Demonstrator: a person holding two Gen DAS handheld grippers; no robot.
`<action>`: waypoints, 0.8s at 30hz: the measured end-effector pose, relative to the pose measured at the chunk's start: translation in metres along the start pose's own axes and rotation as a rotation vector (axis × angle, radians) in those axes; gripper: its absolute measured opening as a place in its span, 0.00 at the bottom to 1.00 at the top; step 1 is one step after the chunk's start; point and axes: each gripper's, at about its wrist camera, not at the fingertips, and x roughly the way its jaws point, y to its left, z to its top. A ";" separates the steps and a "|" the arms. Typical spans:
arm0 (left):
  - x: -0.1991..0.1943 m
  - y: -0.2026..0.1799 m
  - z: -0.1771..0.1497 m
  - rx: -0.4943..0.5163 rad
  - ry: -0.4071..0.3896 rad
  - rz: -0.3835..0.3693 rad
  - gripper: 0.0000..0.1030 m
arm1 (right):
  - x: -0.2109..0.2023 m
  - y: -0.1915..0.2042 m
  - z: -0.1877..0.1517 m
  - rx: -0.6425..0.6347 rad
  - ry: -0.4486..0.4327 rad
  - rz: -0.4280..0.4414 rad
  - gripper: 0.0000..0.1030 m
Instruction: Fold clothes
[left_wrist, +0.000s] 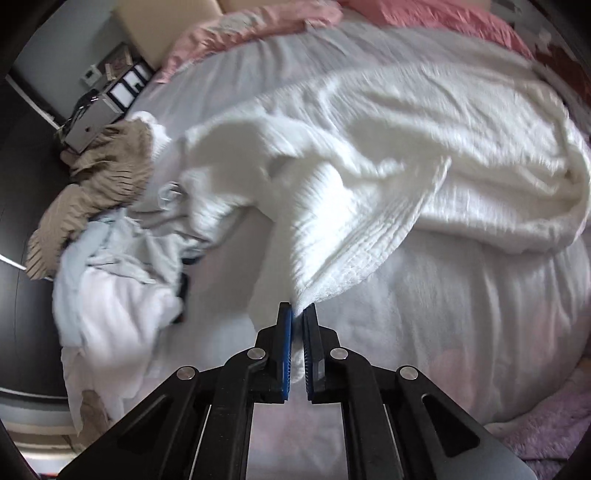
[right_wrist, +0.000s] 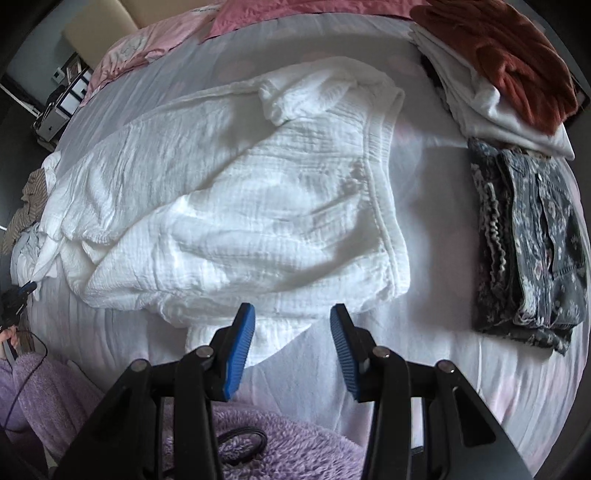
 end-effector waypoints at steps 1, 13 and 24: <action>-0.013 0.011 -0.001 -0.021 -0.012 0.005 0.06 | -0.001 -0.006 0.000 0.022 -0.002 0.001 0.40; -0.078 0.113 0.005 -0.114 -0.074 0.133 0.06 | -0.002 -0.026 0.016 0.070 0.003 -0.072 0.40; 0.088 0.163 0.086 -0.113 0.037 0.088 0.10 | -0.003 -0.025 0.025 0.166 0.081 -0.153 0.40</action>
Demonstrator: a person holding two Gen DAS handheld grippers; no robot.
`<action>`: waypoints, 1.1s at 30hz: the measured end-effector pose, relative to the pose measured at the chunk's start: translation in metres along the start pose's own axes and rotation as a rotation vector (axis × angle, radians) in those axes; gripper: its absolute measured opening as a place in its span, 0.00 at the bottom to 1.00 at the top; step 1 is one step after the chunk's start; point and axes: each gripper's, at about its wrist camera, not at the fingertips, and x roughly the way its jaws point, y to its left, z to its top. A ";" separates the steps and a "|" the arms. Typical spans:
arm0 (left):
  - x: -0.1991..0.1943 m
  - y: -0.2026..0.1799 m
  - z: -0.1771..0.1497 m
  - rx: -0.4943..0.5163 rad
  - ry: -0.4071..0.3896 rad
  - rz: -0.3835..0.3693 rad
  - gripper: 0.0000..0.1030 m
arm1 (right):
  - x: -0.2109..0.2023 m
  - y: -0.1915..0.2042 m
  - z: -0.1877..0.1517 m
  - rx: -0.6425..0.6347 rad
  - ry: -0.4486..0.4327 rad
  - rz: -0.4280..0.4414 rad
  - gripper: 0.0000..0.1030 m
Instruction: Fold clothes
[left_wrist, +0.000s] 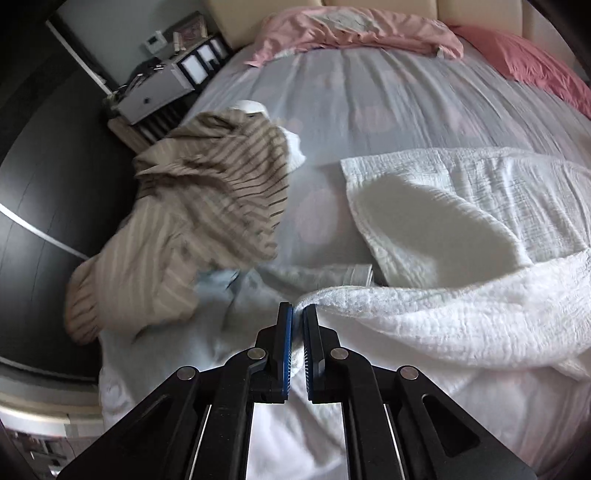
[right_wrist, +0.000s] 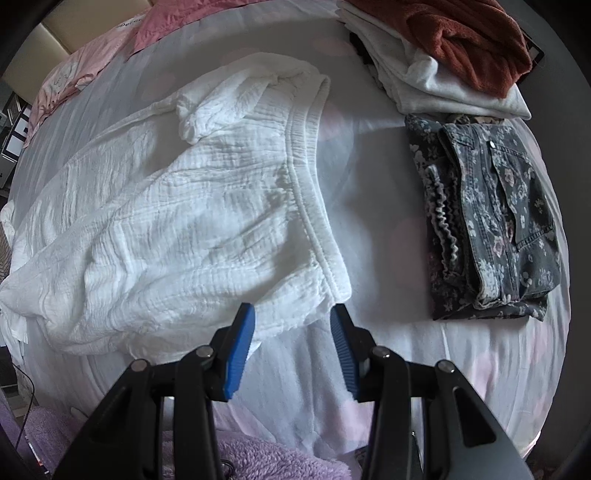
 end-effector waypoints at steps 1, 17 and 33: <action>0.007 -0.001 0.004 0.014 -0.003 -0.018 0.10 | -0.002 0.000 -0.001 0.004 0.009 -0.012 0.40; -0.066 -0.006 -0.078 -0.067 -0.096 0.023 0.61 | 0.063 -0.051 -0.002 0.246 0.112 0.132 0.41; -0.063 -0.107 -0.131 0.202 -0.013 0.009 0.61 | 0.059 -0.072 -0.015 0.327 -0.010 0.218 0.15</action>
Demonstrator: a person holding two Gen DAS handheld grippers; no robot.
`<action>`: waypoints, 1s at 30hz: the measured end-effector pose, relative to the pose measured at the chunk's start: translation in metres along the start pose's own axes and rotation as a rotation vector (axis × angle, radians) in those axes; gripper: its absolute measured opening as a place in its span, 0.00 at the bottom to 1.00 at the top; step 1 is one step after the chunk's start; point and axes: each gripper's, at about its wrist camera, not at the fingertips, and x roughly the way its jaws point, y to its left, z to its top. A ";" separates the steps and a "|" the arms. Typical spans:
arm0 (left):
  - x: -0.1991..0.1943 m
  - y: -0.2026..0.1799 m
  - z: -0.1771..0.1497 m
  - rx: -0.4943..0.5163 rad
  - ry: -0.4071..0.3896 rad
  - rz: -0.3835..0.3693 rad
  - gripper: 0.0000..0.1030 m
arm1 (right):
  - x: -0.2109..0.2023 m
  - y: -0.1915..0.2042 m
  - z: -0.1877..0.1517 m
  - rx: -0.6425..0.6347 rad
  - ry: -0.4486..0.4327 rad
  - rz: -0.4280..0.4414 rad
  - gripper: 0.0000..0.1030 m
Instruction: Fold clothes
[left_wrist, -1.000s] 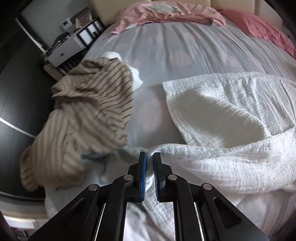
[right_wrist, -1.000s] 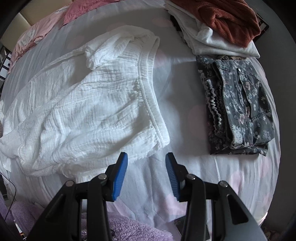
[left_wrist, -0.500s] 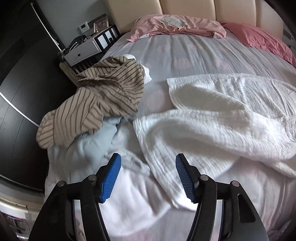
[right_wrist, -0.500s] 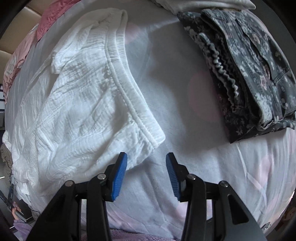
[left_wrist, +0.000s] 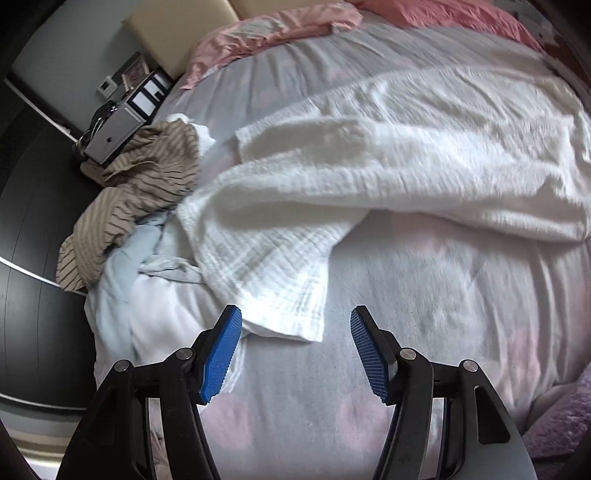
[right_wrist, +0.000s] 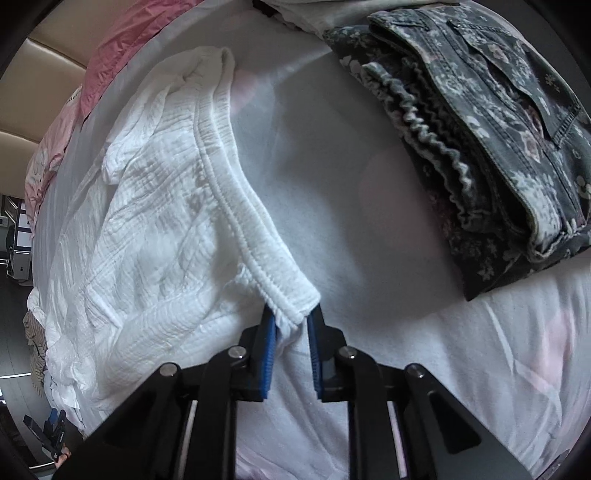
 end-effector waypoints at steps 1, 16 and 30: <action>0.009 -0.001 0.000 -0.012 0.011 -0.006 0.61 | -0.002 0.000 -0.001 0.002 -0.004 0.001 0.15; 0.034 0.034 0.007 -0.204 0.036 -0.011 0.04 | -0.034 0.022 -0.006 -0.012 -0.053 -0.075 0.14; -0.088 0.070 -0.058 -0.189 -0.045 0.076 0.04 | -0.102 -0.027 0.013 0.046 -0.146 -0.097 0.13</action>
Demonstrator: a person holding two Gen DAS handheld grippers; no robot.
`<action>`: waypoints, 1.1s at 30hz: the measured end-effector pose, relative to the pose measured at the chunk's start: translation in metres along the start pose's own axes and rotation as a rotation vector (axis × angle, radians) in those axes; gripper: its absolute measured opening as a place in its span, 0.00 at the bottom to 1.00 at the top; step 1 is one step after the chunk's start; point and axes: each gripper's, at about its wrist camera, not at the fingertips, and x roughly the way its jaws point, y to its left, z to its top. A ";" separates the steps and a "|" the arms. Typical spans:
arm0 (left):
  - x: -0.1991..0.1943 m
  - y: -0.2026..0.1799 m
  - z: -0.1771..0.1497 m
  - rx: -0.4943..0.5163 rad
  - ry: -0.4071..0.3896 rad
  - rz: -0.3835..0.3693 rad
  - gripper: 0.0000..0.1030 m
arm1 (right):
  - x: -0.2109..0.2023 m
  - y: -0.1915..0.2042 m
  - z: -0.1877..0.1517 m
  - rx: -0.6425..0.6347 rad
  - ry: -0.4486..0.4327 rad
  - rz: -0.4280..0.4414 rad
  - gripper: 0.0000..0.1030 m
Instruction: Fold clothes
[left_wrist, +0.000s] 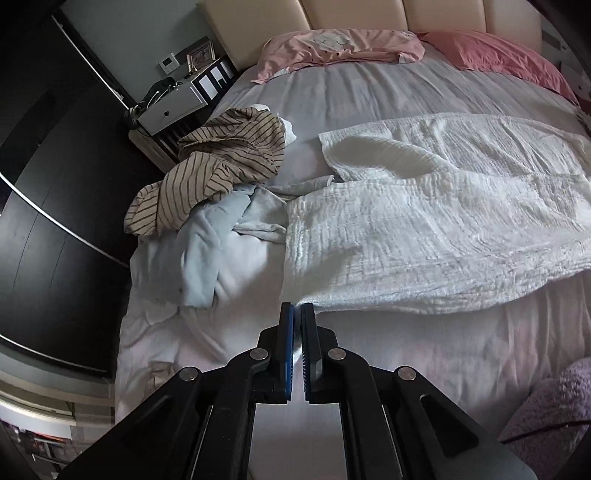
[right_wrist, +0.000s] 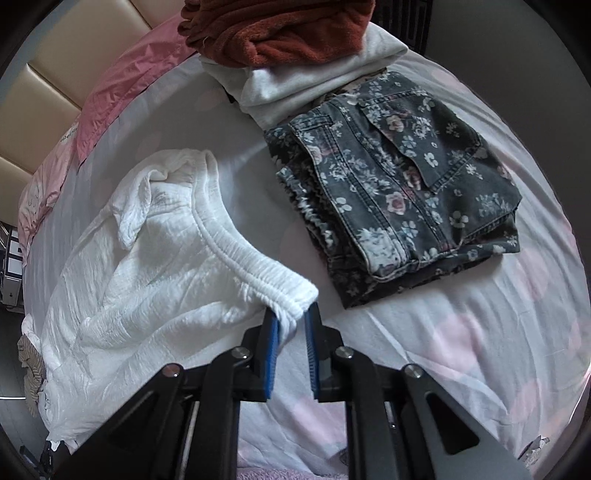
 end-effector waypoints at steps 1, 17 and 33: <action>-0.002 -0.002 -0.008 0.000 0.008 0.000 0.04 | -0.002 -0.005 -0.002 0.000 0.006 -0.002 0.13; 0.057 -0.031 -0.099 -0.071 0.215 -0.067 0.09 | 0.049 -0.040 -0.035 0.048 0.147 -0.003 0.16; 0.037 0.013 0.017 -0.206 0.019 -0.162 0.52 | 0.006 0.046 0.016 -0.218 0.012 0.064 0.35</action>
